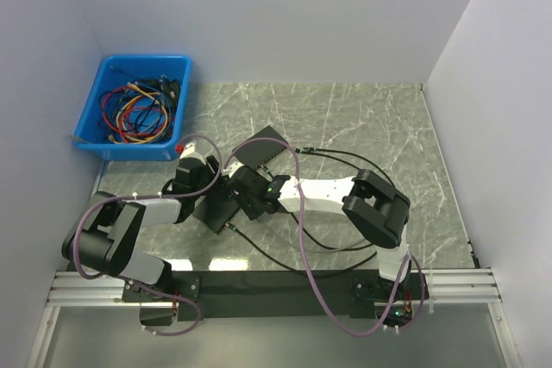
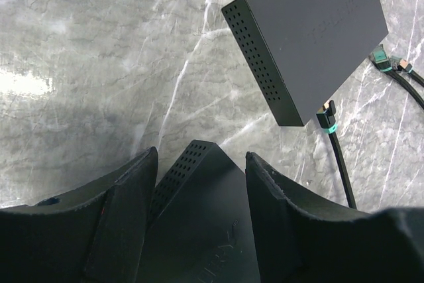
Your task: Insert the plug into the switch port
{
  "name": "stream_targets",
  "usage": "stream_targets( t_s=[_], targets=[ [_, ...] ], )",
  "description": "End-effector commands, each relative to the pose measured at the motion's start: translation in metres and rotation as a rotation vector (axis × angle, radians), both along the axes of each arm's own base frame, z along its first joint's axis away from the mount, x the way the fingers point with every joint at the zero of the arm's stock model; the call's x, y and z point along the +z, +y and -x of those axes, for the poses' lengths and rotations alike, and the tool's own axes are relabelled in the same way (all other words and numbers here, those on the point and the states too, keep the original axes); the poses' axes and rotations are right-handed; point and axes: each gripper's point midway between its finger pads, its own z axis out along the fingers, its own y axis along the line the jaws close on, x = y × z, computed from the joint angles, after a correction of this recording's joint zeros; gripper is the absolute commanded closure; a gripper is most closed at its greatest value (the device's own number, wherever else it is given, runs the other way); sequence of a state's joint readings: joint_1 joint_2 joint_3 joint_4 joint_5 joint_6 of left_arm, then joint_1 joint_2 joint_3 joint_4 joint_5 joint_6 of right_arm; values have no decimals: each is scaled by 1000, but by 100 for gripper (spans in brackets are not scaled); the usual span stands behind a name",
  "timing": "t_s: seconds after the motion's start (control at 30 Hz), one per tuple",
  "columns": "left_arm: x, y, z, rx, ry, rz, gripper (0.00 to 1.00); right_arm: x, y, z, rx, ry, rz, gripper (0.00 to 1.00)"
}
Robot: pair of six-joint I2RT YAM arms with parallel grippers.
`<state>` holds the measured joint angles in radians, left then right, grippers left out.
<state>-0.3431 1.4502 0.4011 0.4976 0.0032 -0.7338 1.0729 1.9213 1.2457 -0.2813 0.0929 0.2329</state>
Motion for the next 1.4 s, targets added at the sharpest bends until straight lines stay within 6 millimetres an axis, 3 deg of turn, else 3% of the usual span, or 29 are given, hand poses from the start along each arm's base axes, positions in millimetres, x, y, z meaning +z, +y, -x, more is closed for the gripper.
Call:
stream_targets(
  t_s=[0.0, 0.4, 0.93, 1.37],
  targets=[
    [-3, -15, 6, -60, 28, 21, 39, 27, 34, -21, 4, -93, -130, 100],
    [-6, -20, 6, -82, 38, 20, 40, 12, 36, -27, -10, -90, -104, 100],
    [-10, -26, 8, -108, 52, 13, 41, 60, 49, -54, -29, -180, -151, 100],
    [-13, -31, 9, -128, 62, 23, 41, 33, 51, -58, -40, -132, -141, 100]
  ],
)
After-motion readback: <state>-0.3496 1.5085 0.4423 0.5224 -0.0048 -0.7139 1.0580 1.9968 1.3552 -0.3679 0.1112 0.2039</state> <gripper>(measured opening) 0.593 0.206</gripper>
